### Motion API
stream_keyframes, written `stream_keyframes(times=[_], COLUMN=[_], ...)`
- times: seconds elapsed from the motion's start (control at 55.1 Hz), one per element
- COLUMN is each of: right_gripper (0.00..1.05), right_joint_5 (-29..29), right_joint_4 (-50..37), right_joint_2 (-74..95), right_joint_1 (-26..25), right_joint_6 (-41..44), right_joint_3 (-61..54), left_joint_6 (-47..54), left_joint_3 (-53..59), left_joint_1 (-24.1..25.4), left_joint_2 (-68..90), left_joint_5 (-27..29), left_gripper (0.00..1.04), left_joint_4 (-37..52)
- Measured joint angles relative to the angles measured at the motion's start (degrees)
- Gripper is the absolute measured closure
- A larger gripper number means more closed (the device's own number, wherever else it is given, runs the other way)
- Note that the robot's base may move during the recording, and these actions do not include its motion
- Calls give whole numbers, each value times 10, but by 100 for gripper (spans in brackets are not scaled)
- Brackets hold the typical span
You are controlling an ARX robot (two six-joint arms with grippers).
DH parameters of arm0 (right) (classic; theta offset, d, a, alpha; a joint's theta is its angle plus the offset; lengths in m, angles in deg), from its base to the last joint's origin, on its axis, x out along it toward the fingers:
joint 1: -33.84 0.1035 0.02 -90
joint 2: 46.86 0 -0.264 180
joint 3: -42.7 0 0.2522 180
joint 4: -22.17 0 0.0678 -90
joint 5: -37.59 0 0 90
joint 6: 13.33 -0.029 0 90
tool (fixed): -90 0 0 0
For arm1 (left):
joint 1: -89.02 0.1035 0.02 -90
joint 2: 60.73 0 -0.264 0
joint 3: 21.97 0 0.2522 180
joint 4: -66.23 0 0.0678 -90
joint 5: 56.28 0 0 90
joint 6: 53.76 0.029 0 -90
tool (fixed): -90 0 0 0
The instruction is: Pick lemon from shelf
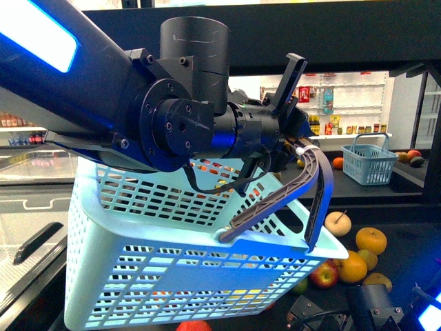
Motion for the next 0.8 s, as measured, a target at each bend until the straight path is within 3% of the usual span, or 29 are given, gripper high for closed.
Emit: stream_keyframes(times=[0.254, 0.617, 0.798], right_gripper=[25, 25, 25], right_joint_5=[8, -3, -21], right_joint_4=[-31, -105, -137], right_joint_2=[-26, -254, -348], right_joint_1=[-10, -159, -165], right_joint_6=[-23, -57, -132], right_joint_3=[-48, -208, -221], left_joint_6=[0, 0, 0], left_joint_3=[0, 0, 0], left_joint_1=[0, 0, 0], left_joint_2=[0, 0, 0], left_joint_5=[0, 0, 0], left_gripper=[98, 98, 98], left_joint_4=[0, 0, 0])
